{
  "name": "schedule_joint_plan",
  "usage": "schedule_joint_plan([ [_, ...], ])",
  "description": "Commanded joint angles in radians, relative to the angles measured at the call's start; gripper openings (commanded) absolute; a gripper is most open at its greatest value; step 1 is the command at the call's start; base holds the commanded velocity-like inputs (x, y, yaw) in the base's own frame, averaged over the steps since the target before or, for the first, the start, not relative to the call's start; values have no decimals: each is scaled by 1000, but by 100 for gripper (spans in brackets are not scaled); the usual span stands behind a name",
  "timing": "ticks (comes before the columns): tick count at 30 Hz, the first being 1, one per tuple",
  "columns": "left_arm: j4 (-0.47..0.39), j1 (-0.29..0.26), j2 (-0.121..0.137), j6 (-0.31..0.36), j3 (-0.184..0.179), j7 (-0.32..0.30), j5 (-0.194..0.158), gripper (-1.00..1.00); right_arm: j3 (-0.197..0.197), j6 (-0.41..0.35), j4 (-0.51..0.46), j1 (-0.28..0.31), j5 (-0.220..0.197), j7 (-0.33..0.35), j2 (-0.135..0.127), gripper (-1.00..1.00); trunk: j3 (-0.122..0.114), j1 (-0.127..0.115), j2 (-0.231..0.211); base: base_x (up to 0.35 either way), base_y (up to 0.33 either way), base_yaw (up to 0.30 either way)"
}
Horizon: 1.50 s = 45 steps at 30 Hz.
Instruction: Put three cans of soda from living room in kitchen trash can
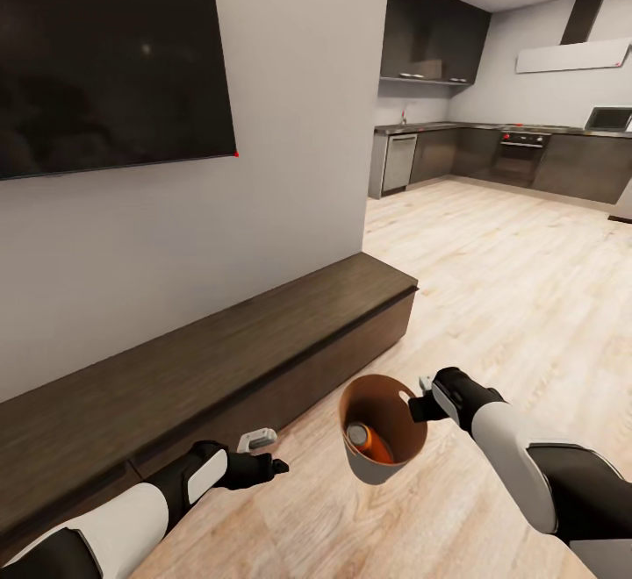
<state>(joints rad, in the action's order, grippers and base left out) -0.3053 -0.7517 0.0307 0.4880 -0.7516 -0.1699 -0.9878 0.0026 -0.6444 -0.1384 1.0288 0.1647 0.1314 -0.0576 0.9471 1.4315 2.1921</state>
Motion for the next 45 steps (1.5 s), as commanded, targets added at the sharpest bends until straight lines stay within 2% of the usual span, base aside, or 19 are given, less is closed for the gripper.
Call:
schedule_joint_plan([
  [1, 0, 0, 0, 0, 0, 0, 0, 100, -11, -1, -1, 1, -11, 4, 0, -100, 0, 0, 0, 0, 0, 0],
  [15, 1, 1, 0, 1, 0, 3, -1, 100, -18, -4, -1, 1, -12, 4, -1, -100, 0, 0, 0, 0, 0, 0],
  [21, 3, 5, -1, 0, 0, 22, -3, 100, -20, -48, -2, 2, -12, -8, -10, -100, 0, 0, 0, 0, 0, 0],
  [25, 17, 7, -1, -1, 1, 94, -4, 100, -22, -64, -2, 3, -13, -58, -35, -100, 0, 0, 0, 0, 0, 0],
  [28, 53, 8, -3, -12, 1, 141, -4, 100, -26, -69, -1, 3, -15, -126, -63, -100, 0, 0, 0, 0, 0, 0],
  [29, 63, 9, -3, -18, 1, 148, -4, 100, -30, -69, -1, 3, -15, -139, -71, -100, 0, 0, 0, 0, 0, 0],
  [30, 86, 9, -4, -29, 2, 159, -4, 100, -50, -70, -1, 3, -15, -159, -86, -100, 0, 0, 0, 0, 0, 0],
  [33, 120, 9, -4, -41, 2, 170, -5, 100, -104, -72, -1, 4, -14, -179, -108, -100, 0, 0, 0, 0, 0, 0],
  [35, 129, 9, -4, -44, 3, 172, -5, 100, -122, -73, -1, 4, -14, -184, -112, -100, 0, 0, 0, 0, 0, 0],
  [41, 141, 12, -5, -49, 3, 184, -10, 100, -141, -73, 0, 3, -13, -190, -114, -100, 0, 0, 0, 0, 0, 0],
  [45, 143, 17, -7, -50, 4, 238, -13, 100, -142, -74, 0, 3, -15, -187, -111, -100, 0, 0, 0, 0, 0, 0],
])
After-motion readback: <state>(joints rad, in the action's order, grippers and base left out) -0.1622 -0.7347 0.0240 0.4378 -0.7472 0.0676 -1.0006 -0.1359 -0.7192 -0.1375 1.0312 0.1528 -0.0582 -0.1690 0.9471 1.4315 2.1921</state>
